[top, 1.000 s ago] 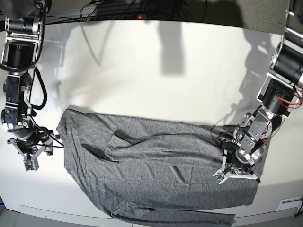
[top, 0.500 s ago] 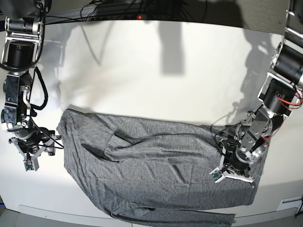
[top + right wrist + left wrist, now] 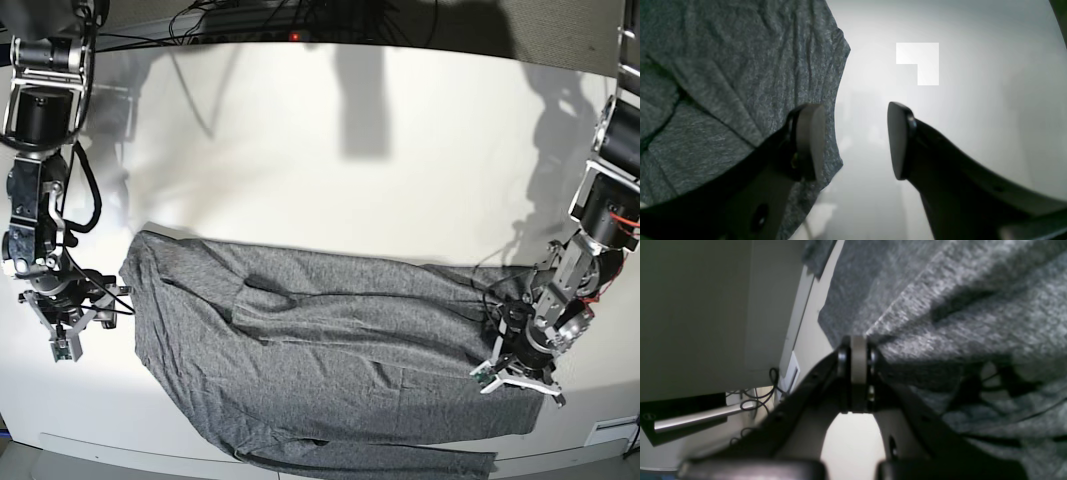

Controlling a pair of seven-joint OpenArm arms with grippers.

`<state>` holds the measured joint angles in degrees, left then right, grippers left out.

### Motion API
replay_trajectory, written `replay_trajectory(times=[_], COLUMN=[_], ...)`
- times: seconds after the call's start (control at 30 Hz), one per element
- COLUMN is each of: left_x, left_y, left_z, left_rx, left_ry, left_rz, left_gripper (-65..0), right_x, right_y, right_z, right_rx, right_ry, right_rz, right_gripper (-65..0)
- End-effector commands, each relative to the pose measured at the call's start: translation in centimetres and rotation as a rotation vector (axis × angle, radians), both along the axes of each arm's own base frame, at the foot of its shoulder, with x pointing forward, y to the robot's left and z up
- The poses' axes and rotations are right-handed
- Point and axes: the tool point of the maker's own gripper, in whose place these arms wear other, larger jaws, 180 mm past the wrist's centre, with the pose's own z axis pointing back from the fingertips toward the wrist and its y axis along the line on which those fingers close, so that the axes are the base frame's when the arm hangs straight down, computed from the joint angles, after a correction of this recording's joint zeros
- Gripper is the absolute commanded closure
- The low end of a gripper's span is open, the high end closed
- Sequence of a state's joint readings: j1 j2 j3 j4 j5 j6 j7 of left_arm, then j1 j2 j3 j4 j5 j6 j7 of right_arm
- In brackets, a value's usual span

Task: Fold the T-shirt properly
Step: 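Drag the sleeve cuff with the left gripper across the shirt body, then release the sleeve and regrasp the shirt edge with both grippers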

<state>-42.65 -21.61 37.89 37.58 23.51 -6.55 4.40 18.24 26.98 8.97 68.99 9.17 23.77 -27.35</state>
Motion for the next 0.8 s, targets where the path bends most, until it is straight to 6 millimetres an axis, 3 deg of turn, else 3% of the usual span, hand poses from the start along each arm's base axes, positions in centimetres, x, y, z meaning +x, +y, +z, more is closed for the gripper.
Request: replay_trajectory(times=[0.0,0.43,0.67,0.77], left_x=[1.4,1.2,1.1,1.1], left_y=[0.2,-1.1,-4.3,-4.7], left_z=[2.6,2.5,4.3,4.5], left_rx=[-0.011,-0.052,-0.137,-0.147], left_ry=[-0.067,-0.083,-0.173,-0.183], left_rz=[-0.003,-0.051,-0.216,-0.236], left_gripper=[0.0,0.0,-1.8,-1.8], right_x=[1.1,1.1,1.1,1.0], right_y=[-0.7,-0.8,-0.7,-0.8], right_z=[2.5,2.5,2.5,2.4], right_rx=[-0.016,-0.017,-0.016,-0.016], right_ry=[-0.066,-0.063,-0.063,-0.057], right_rz=[-0.005,-0.005,-0.006,-0.007], right_gripper=[-30.4,-30.4,-30.4,-30.4])
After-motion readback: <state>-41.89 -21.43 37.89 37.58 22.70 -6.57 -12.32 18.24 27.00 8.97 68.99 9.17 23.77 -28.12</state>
